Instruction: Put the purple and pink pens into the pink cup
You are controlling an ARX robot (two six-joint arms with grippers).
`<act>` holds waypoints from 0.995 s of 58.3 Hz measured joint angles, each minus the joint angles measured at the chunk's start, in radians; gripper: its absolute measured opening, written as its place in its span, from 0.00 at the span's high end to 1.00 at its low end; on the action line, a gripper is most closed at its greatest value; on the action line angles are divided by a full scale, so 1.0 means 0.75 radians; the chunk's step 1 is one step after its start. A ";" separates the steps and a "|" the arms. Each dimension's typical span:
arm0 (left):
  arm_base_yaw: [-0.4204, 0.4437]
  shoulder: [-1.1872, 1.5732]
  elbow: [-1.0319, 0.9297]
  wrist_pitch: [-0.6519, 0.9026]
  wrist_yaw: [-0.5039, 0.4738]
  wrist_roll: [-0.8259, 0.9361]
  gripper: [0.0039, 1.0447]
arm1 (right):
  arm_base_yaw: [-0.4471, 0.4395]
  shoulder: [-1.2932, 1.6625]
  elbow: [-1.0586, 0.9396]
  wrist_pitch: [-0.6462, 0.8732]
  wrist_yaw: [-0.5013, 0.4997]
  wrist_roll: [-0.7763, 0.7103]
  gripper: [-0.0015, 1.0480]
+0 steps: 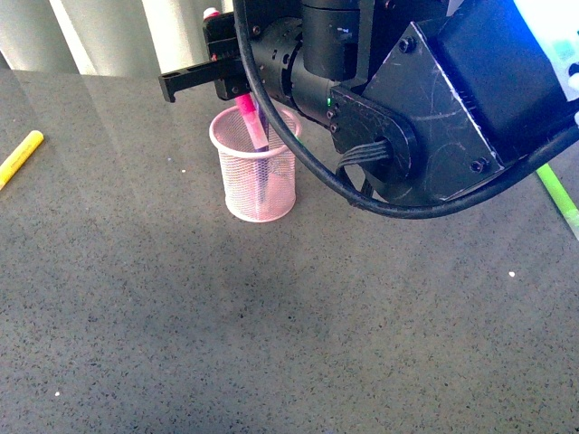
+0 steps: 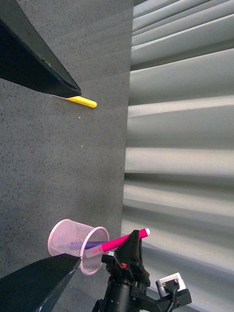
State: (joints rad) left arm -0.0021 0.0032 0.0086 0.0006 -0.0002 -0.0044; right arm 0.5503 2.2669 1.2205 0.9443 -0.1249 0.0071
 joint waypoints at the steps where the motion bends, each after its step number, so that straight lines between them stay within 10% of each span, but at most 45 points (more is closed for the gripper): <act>1: 0.000 0.000 0.000 0.000 0.000 0.000 0.06 | 0.000 0.000 0.000 -0.006 -0.001 0.001 0.89; 32: 0.000 0.000 0.000 0.000 0.000 0.000 0.06 | -0.028 -0.070 -0.090 -0.039 0.041 0.012 0.06; 58: 0.000 0.001 0.000 0.000 -0.002 0.000 0.06 | -0.222 -0.513 -0.322 -0.418 0.461 0.174 0.07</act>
State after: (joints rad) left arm -0.0021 0.0036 0.0086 0.0006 -0.0017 -0.0044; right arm 0.3836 1.8820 0.9791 0.6312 0.2207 0.1375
